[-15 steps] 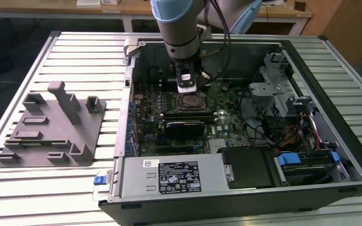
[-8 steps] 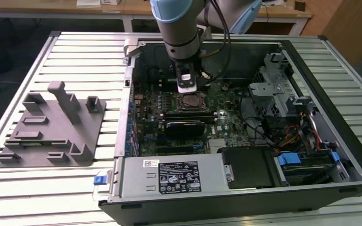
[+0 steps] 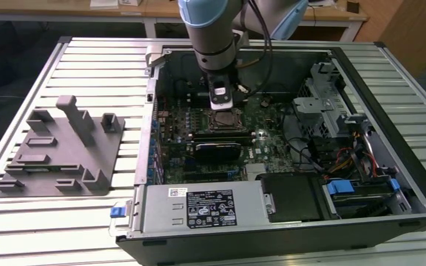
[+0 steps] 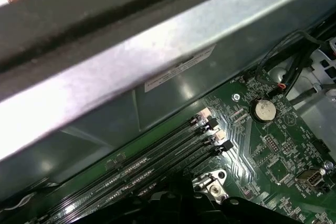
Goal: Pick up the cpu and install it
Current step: 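Install the first cpu locking lever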
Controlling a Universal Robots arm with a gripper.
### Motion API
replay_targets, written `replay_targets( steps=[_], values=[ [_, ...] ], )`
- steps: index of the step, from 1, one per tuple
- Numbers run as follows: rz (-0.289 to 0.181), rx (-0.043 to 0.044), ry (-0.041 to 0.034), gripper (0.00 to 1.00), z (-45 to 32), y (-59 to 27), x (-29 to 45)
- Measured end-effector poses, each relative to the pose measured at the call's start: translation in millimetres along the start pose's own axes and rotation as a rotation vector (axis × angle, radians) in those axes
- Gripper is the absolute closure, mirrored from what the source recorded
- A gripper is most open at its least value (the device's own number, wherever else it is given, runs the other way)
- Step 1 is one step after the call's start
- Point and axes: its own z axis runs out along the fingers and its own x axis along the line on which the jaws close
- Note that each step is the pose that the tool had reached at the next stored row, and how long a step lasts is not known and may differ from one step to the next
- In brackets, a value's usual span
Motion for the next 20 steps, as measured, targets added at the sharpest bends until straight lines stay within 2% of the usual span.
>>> replay_targets(
  steps=[13,15,20],
  values=[
    [-0.007,-0.0019,0.0033,0.89,2.0,4.6,-8.4],
    [-0.007,-0.0021,0.0034,0.89,0.2,5.1,-8.6],
    [-0.008,-0.0019,0.0033,0.89,-11.8,8.6,-9.9]
  ],
)
